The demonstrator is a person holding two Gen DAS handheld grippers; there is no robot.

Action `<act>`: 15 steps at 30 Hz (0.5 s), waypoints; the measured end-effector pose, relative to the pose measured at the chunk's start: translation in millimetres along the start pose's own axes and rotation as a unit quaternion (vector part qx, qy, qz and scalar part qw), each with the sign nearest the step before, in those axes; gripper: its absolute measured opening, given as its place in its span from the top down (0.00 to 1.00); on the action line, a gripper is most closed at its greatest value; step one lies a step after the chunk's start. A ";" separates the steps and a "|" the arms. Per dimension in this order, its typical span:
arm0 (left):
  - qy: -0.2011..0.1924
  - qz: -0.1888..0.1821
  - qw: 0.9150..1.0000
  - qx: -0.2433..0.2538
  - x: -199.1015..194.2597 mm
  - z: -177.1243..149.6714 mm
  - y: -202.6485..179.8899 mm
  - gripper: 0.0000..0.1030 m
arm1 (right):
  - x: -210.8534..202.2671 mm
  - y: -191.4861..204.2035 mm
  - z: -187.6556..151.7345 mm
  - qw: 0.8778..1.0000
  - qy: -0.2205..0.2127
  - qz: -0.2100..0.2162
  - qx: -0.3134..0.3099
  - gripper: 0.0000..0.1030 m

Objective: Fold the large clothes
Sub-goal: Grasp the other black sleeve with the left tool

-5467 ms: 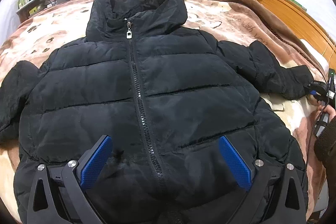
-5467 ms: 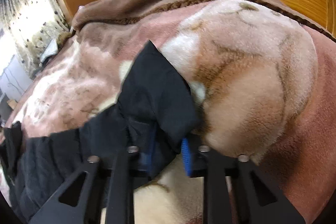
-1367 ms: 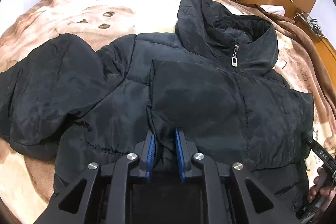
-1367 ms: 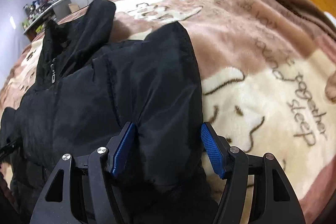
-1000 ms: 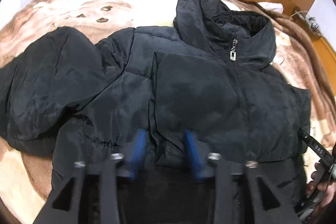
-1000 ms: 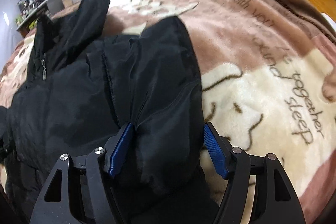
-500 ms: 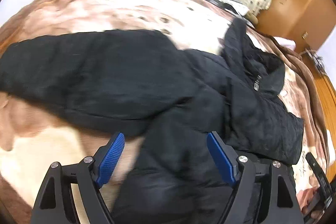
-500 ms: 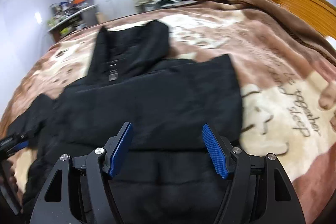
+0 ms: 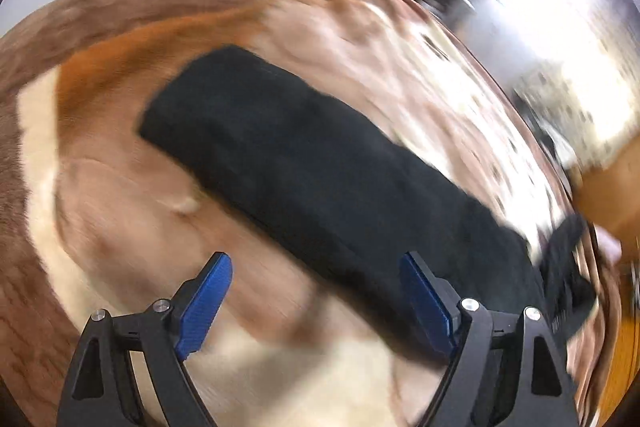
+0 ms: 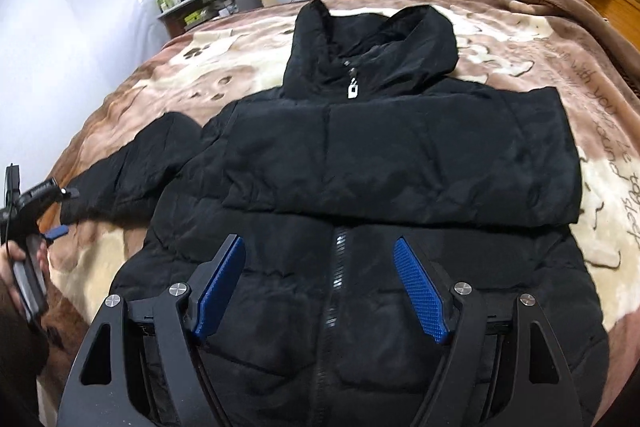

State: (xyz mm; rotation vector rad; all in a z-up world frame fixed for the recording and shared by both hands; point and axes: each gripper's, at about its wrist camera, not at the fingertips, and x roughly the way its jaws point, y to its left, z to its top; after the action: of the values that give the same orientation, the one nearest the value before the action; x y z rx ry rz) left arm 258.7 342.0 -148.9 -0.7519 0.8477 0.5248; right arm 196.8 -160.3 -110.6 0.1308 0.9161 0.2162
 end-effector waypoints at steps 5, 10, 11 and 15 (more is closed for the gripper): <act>-0.002 0.015 0.999 -0.033 16.6 21.5 29.5 0.17 | 1.5 11.9 -1.9 1.000 -0.002 0.000 -0.006 0.25; 0.017 0.008 0.997 -0.075 38.1 26.4 37.8 0.17 | 5.5 14.3 -1.4 1.000 0.001 -0.001 -0.005 0.25; 0.020 0.006 0.996 -0.082 43.0 27.6 39.3 0.17 | 6.1 14.6 -1.7 1.000 0.002 -0.001 -0.006 0.25; 0.017 0.001 0.996 -0.091 55.4 33.9 36.1 0.17 | 6.6 14.2 -3.1 1.000 0.003 -0.003 -0.008 0.25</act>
State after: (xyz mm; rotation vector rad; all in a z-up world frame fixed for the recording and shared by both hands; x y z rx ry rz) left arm 281.5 397.4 -193.0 -0.9289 0.8398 0.5984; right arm 196.3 -144.9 -114.7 0.1128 0.9208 0.2173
